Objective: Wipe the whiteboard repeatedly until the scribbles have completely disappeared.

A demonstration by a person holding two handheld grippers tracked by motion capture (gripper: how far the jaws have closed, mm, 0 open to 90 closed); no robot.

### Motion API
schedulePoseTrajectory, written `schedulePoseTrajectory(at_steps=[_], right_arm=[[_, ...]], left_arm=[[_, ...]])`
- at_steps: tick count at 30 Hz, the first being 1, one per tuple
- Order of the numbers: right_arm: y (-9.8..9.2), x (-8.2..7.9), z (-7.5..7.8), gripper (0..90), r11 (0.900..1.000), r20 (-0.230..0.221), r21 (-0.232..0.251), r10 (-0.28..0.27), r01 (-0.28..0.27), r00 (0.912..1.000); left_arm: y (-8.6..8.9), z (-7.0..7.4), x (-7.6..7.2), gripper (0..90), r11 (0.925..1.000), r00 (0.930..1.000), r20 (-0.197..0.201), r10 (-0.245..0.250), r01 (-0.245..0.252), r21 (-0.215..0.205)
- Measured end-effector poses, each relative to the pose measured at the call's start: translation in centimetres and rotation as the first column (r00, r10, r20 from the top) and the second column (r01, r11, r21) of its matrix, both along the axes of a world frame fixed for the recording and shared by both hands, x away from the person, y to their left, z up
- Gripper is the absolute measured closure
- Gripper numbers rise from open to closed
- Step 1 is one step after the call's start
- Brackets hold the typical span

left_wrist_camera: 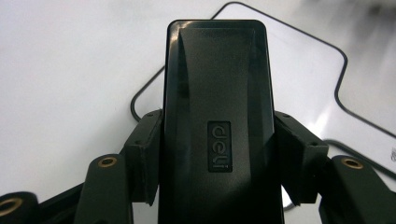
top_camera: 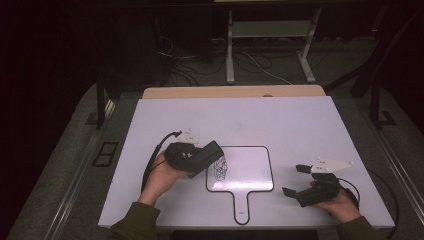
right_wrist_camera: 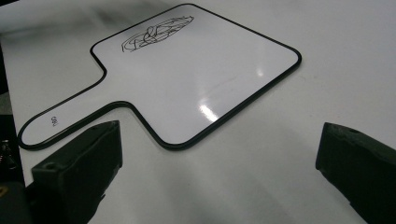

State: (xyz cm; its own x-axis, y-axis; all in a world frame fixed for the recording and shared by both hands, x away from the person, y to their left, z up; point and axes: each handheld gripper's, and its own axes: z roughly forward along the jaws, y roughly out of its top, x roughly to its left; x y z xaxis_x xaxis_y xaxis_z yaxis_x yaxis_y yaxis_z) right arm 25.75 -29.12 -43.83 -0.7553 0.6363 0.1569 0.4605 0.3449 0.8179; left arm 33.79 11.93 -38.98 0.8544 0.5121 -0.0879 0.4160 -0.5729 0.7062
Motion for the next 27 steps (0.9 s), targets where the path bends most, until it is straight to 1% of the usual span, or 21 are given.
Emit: schedulePoseTrajectory(at_steps=[1,3,9,12,14,17,19,21,24,26,27], right_arm=[[0.0,0.0,0.0,0.0,1.0,0.0,0.0,0.0,0.0,1.0],[0.0,0.0,0.0,0.0,1.0,0.0,0.001,-0.003,0.003,1.0],[0.0,0.3,-0.1,0.0,1.0,-0.008,0.002,-0.008,0.008,0.9999],[0.0,0.4,-0.2,0.0,1.0,-0.009,0.001,-0.006,0.006,0.9999],[0.1,0.5,-0.2,0.0,1.0,-0.012,0.002,-0.007,0.007,0.9999],[0.1,0.4,-0.2,0.0,1.0,-0.011,-0.001,-0.003,0.003,0.9999],[0.1,0.3,-0.2,0.0,1.0,-0.004,0.001,0.0,0.0,1.0],[0.0,0.2,-0.1,0.0,1.0,-0.007,0.007,-0.003,0.003,1.0],[0.0,0.2,-0.1,0.0,1.0,-0.006,0.007,0.0,0.0,1.0],[0.0,0.3,-0.2,0.0,1.0,-0.006,0.006,0.002,-0.002,1.0],[0.0,0.3,-0.2,0.0,1.0,-0.006,0.006,0.003,-0.003,1.0]], left_arm=[[-0.1,0.0,0.2,38.7,1.0,1.0,0.002,-0.006,0.006,0.0],[-0.4,0.0,0.5,38.7,1.0,1.0,-0.002,-0.006,0.006,-0.004],[-1.1,0.2,1.5,38.7,0.9999,0.9999,0.006,-0.009,0.009,-0.006],[-1.5,0.3,1.9,38.7,0.9999,0.9999,0.007,-0.009,0.009,-0.013],[-1.8,0.2,2.2,38.7,0.9999,0.9999,0.004,-0.013,0.013,0.0],[-2.3,0.0,2.6,38.7,0.9999,0.9999,-0.001,-0.012,0.012,0.005],[-2.7,-0.1,2.9,38.7,0.9999,0.9999,-0.001,-0.012,0.012,0.01],[-3.1,-0.2,3.3,38.7,0.9997,0.9999,0.006,-0.016,0.016,0.02],[-3.7,-0.4,3.8,38.8,0.9996,0.9999,-0.002,-0.011,0.011,0.025],[-4.0,-0.6,4.1,38.8,0.9988,0.9999,-0.001,-0.016,0.016,0.047],[-4.2,-0.7,4.2,38.8,0.9984,0.9999,-0.003,-0.011,0.011,0.055]])
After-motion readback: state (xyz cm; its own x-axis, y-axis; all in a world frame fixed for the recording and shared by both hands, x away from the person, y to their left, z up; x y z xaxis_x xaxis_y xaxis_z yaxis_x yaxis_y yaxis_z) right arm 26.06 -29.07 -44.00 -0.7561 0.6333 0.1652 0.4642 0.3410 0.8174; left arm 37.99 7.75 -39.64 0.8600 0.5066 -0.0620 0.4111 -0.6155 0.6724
